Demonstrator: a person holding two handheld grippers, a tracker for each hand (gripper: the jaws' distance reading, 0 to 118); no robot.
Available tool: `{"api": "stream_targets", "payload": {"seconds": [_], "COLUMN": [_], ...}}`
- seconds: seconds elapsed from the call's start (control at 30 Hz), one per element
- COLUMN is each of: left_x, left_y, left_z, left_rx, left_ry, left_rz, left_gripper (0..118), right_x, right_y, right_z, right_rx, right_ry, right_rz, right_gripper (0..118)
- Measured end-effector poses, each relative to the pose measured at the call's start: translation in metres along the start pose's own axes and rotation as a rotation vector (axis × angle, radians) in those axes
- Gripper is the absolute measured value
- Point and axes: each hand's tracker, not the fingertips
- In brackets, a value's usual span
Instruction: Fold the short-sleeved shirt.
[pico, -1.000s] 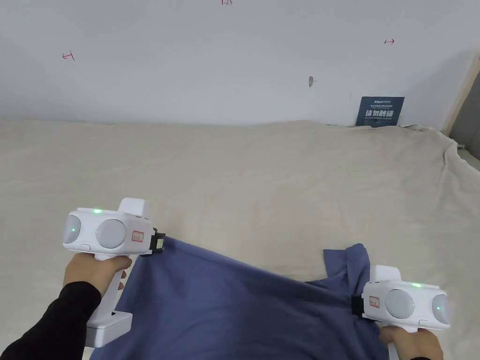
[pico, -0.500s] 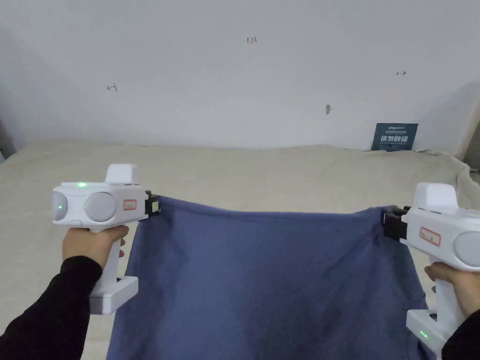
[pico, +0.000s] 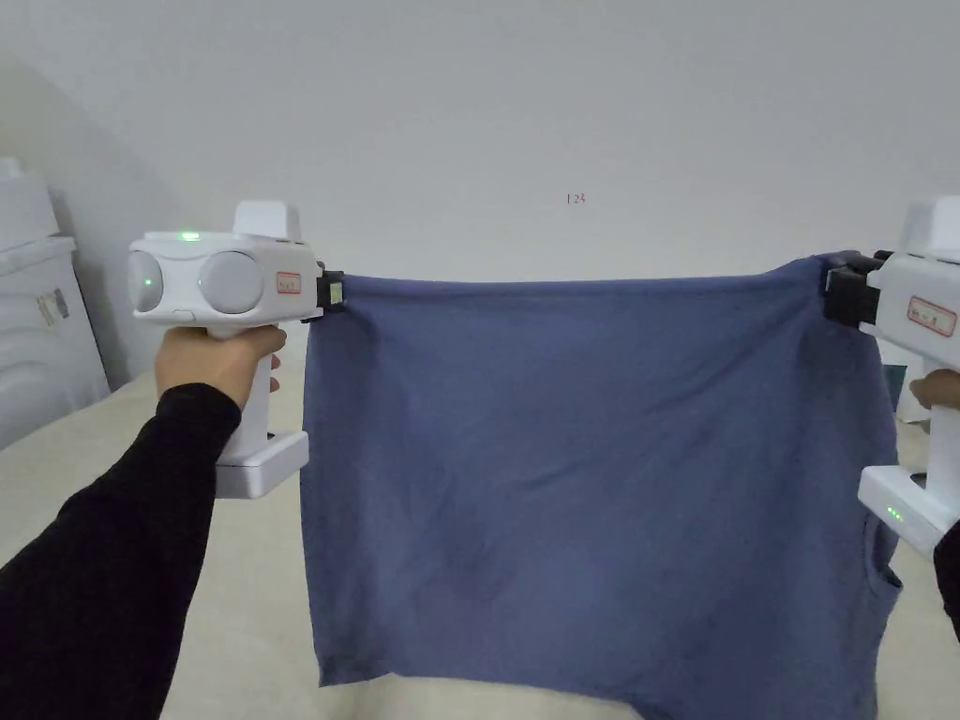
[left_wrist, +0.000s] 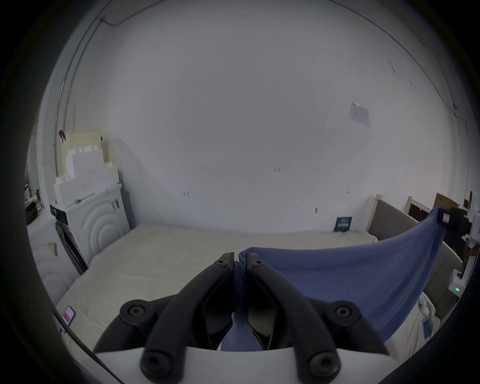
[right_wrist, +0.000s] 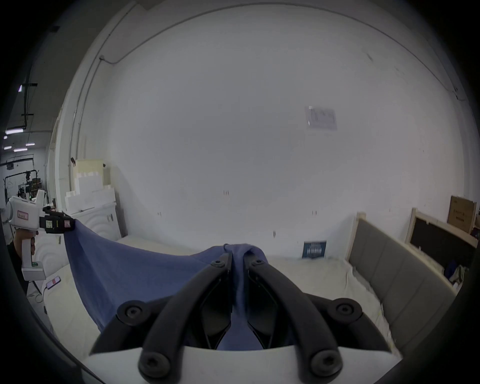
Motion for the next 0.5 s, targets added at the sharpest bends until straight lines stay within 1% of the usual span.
{"api": "stream_targets", "payload": {"seconds": [0.1,0.3,0.4,0.5], "left_x": [0.001,0.0,-0.001,-0.003], "left_y": [0.026,0.062,0.062,0.047], "left_z": [-0.008,-0.02,-0.033,-0.051], "left_rx": [0.035,0.096,0.101,0.08], "left_ry": [0.014,0.017,0.019,0.026], "left_rz": [-0.008,0.017,0.013,-0.003], "left_gripper": [5,5,5,5], "right_x": [0.002,0.0,0.0,0.001], "right_y": [0.03,0.069,0.067,0.05], "right_z": [-0.013,-0.031,-0.041,-0.054], "right_rx": [0.045,0.105,0.107,0.083], "right_ry": [0.008,0.005,0.01,0.026], "right_rz": [-0.001,0.046,0.077,0.092], "right_gripper": [6,6,6,6]}}
